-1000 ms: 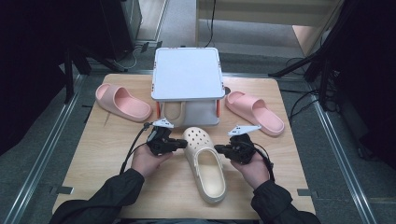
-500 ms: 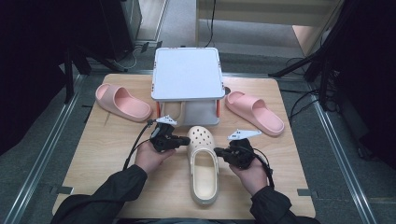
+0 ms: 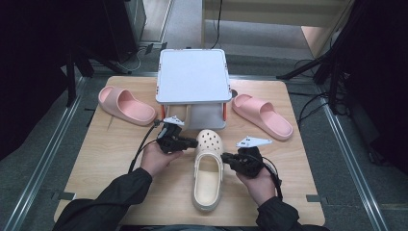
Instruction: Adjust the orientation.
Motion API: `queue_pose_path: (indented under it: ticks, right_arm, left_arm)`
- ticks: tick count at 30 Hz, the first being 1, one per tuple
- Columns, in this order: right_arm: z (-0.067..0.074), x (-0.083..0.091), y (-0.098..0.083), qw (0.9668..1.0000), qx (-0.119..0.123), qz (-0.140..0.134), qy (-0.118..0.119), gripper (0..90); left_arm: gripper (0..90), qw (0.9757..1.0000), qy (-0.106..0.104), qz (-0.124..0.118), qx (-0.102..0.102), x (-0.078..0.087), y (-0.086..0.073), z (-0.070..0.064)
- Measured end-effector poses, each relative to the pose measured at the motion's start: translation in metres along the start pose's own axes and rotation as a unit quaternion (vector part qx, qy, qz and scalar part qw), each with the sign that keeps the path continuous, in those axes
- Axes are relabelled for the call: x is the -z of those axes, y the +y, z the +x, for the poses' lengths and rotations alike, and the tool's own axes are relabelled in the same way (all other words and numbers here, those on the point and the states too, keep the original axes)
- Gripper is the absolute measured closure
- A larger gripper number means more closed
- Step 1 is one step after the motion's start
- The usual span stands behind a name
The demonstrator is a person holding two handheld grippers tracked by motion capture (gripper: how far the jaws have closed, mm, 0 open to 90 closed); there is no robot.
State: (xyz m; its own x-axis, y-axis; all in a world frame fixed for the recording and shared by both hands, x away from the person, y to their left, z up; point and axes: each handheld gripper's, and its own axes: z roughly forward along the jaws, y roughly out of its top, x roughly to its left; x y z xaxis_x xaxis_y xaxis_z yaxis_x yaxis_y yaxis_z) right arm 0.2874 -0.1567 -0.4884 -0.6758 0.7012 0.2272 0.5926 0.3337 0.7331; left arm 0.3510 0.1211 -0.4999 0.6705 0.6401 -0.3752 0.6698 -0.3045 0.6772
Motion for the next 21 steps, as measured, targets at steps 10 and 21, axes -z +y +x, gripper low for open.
queue_pose_path:
  ticks: [10, 21]
  right_arm:
    - [0.02, 0.031, 0.001, 0.9987, 0.014, -0.047, -0.013, 67.6]
    - [0.039, 0.036, -0.007, 0.9994, 0.01, -0.03, -0.009, 53.7]
  left_arm:
    - [70.6, 0.999, -0.024, -0.009, -0.036, 0.053, 0.031, -0.016]
    - [85.9, 0.9988, -0.021, -0.011, -0.044, 0.083, 0.066, -0.005]
